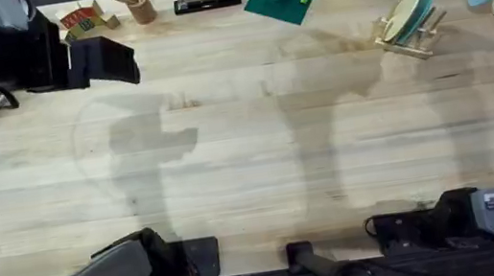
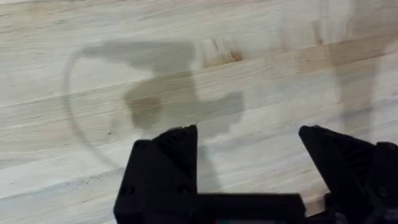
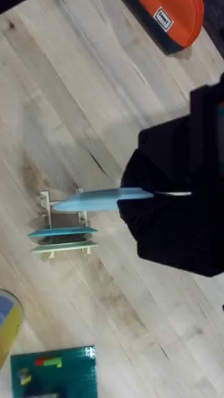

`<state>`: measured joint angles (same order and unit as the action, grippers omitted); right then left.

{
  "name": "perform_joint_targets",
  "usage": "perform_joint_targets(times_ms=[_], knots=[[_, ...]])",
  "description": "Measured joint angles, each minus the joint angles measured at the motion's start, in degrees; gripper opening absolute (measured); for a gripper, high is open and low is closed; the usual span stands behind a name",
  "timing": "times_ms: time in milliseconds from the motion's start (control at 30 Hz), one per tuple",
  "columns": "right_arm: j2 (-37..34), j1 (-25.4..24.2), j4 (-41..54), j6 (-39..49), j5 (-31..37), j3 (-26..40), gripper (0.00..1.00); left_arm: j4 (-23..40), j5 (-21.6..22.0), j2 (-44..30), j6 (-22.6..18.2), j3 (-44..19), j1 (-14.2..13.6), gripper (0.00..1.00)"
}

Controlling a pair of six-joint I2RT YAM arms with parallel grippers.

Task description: Pick up the plates from the table one by one and place each into a slot on the dish rack.

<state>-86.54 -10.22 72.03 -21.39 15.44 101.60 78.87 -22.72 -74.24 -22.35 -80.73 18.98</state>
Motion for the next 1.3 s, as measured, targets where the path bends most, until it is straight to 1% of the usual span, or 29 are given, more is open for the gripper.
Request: perform_joint_targets(times_ms=[300, 600, 967, 1300], knots=[[0.02, -2.23, -0.22, 0.23, 0.01, 0.0, 0.031, 0.0, 0.0, 0.0, 0.0, 0.0, 0.0, 0.995], [-0.23, -2.34, -1.88, 0.88, 0.01, 0.02, 0.031, 0.2, -0.01, 0.0, 0.0, 0.0, 0.0, 0.996], [-6.96, -2.34, -4.3, 0.9, -0.75, 0.04, 0.031, 0.87, 0.0, 0.0, 0.0, 0.0, 0.0, 0.995], [-10.33, -2.34, -7.26, 1.32, -1.75, 0.04, 0.03, 0.87, 0.0, 0.0, 0.0, 0.0, 0.0, 0.995]])
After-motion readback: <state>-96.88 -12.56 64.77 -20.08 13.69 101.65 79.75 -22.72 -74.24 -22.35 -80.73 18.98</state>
